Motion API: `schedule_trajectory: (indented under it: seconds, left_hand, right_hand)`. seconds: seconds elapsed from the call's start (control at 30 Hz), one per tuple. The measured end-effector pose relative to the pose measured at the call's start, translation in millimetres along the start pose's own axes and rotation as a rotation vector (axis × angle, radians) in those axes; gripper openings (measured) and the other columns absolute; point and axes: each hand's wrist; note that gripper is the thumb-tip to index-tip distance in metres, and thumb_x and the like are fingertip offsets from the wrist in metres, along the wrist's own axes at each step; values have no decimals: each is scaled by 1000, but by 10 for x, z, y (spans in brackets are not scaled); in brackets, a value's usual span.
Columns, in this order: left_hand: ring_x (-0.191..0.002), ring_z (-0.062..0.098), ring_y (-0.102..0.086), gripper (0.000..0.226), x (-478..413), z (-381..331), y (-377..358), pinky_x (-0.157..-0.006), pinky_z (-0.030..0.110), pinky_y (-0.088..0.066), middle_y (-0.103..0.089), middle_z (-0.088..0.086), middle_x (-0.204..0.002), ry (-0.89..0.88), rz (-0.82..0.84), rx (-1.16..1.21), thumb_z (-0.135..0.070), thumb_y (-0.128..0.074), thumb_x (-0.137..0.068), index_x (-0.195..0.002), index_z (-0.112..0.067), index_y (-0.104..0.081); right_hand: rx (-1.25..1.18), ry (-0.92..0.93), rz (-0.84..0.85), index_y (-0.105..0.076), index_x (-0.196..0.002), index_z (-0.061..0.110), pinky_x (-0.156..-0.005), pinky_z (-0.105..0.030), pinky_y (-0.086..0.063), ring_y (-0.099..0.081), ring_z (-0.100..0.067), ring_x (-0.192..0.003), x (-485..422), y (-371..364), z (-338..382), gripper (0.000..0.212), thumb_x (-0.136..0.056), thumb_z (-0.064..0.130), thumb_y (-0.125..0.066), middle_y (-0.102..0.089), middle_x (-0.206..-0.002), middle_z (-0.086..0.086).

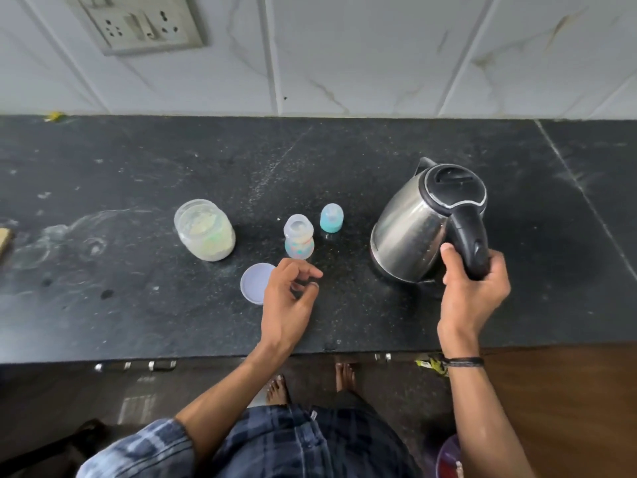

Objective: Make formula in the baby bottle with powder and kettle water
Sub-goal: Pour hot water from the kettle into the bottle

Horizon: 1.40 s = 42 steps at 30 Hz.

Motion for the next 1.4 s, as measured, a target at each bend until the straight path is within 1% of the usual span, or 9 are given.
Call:
schedule_trajectory:
  seconds: [0.13,0.27,0.43,0.53,0.67,0.83,0.97,1.17,1.4]
  left_hand:
    - [-90,17,-57,38,-114,-30,-28,-77,16,-44,-57,-4,-108,27,-103,6,10,-64,-81,-105,-20,-63]
    - [-93,5,-54,51,-290,-51,-127,-80,19,-48,-52,-4,-120,65,-296,30,-2,-74,-82,-122,-25,-54]
    - [-116,9,-49,81,-537,66,-256,-98,18,-44,-41,-4,-138,189,-350,-22,-8,-82,-76,-144,-22,-41]
    - [-124,11,-47,88,-646,120,-290,-105,23,-40,-41,-4,-143,262,-305,-25,-9,-84,-75,-149,-19,-37]
    - [-128,12,-50,86,-700,213,-261,-111,33,-42,-47,-5,-145,334,-244,2,-17,-86,-74,-147,-23,-42]
    - [-119,8,-58,64,-717,220,-227,-103,28,-48,-58,-9,-133,302,-235,-8,-13,-83,-76,-132,-26,-54]
    - [-115,8,-60,60,-775,232,-169,-97,24,-48,-63,-11,-127,328,-191,-45,-16,-83,-78,-131,-23,-57]
    - [-110,0,-60,54,-811,171,-178,-96,22,-48,-61,-24,-115,255,-146,-60,-21,-86,-75,-118,-36,-57]
    - [-111,4,-58,54,-899,96,-285,-99,35,-50,-60,-15,-119,163,-100,-101,-31,-83,-72,-123,-31,-63]
  right_hand:
    - [-21,-10,19,-58,-66,27,-59,-55,-48,-48,-31,-61,-55,-17,-47,37,-78,48,-86,-52,-67,-26]
    - [-31,-27,67,-56,-64,21,-52,-59,-44,-46,-50,-60,-192,80,-108,44,-75,50,-88,-49,-66,-33]
    - [-120,-28,207,-56,-65,16,-52,-56,-37,-39,-31,-62,-501,294,-248,43,-76,39,-91,-42,-63,-21]
    - [-185,-2,299,-45,-66,6,-46,-38,-31,-36,-25,-55,-634,390,-218,47,-79,25,-86,-37,-58,-19]
    - [-202,46,412,-43,-64,5,-43,-29,-27,-35,-16,-44,-781,427,-138,46,-77,21,-83,-41,-50,2]
    - [-196,60,491,-41,-66,-8,-45,-31,-23,-30,-18,-44,-911,375,-74,52,-74,22,-83,-32,-53,-11]
    - [-177,82,580,-47,-59,11,-42,-27,-24,-31,-15,-41,-1022,335,17,39,-71,23,-82,-34,-47,-2]
    - [-107,151,714,-49,-56,12,-41,-26,-25,-30,-18,-39,-1173,210,171,36,-72,14,-81,-35,-44,-1]
    - [8,238,839,-51,-55,16,-41,-29,-25,-32,-17,-41,-1278,59,375,33,-69,10,-80,-37,-46,0]
Point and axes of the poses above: each hand's wrist, its own x-axis away from the middle knuckle, its own y-axis out of the back of the hand, z = x × y
